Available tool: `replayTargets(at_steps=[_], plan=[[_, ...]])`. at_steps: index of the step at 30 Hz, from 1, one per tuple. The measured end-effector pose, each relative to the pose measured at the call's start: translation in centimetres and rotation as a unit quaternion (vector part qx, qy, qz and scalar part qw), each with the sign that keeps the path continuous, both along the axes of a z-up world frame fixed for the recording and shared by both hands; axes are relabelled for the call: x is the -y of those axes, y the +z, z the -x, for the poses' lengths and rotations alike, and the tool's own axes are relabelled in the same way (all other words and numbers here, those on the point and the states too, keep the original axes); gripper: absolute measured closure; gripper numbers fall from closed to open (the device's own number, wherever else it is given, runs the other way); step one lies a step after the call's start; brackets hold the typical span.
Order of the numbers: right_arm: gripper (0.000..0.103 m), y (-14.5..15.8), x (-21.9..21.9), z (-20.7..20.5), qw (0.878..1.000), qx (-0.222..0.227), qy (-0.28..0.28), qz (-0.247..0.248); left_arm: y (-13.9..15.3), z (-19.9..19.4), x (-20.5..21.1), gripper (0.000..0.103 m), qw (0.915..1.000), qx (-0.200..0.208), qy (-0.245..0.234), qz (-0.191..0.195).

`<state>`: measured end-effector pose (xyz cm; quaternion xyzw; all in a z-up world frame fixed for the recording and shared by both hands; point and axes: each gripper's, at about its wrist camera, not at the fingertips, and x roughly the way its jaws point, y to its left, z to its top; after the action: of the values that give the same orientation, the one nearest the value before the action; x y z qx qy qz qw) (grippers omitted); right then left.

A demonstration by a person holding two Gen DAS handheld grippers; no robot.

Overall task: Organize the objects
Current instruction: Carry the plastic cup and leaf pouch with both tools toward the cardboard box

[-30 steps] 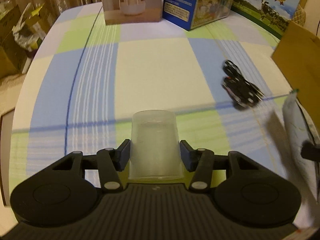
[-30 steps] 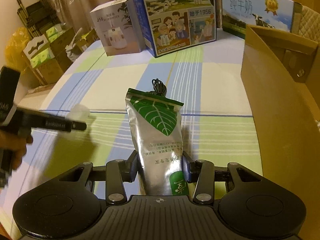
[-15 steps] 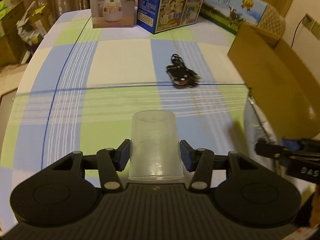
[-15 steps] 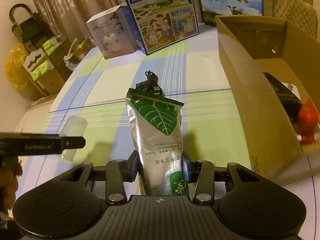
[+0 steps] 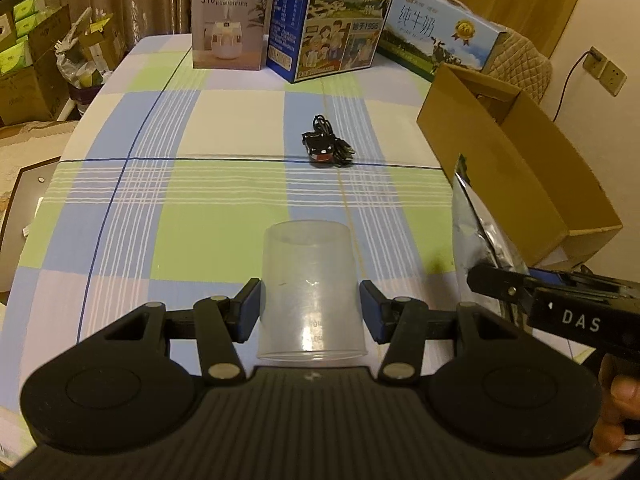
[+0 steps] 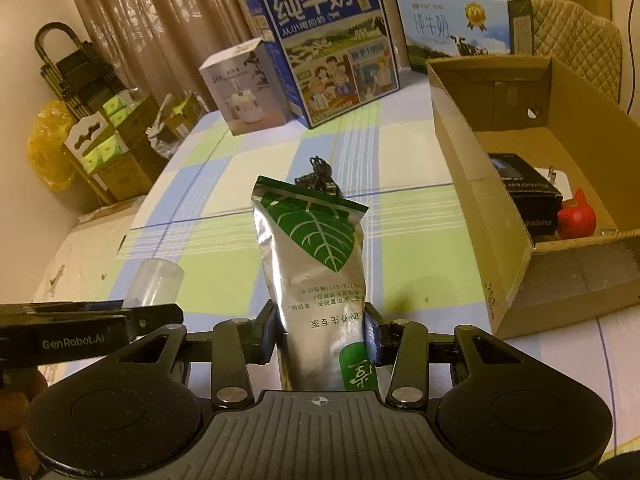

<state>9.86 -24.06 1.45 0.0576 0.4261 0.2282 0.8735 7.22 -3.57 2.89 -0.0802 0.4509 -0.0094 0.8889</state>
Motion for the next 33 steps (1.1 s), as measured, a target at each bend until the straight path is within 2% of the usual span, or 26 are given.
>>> replayTargets(at_steps=[17, 33], plan=[[0.064, 2.6, 1.1, 1.9, 1.000, 0.022, -0.003, -0.010, 2.6, 2.4, 1.6, 0.056, 0.9997, 0.024, -0.006, 0.010], [0.064, 4.2, 2.4, 2.1, 0.999, 0.035, -0.013, -0.021, 4.0, 2.6, 2.8, 0.056, 0.9989, 0.039, -0.017, 0.020]])
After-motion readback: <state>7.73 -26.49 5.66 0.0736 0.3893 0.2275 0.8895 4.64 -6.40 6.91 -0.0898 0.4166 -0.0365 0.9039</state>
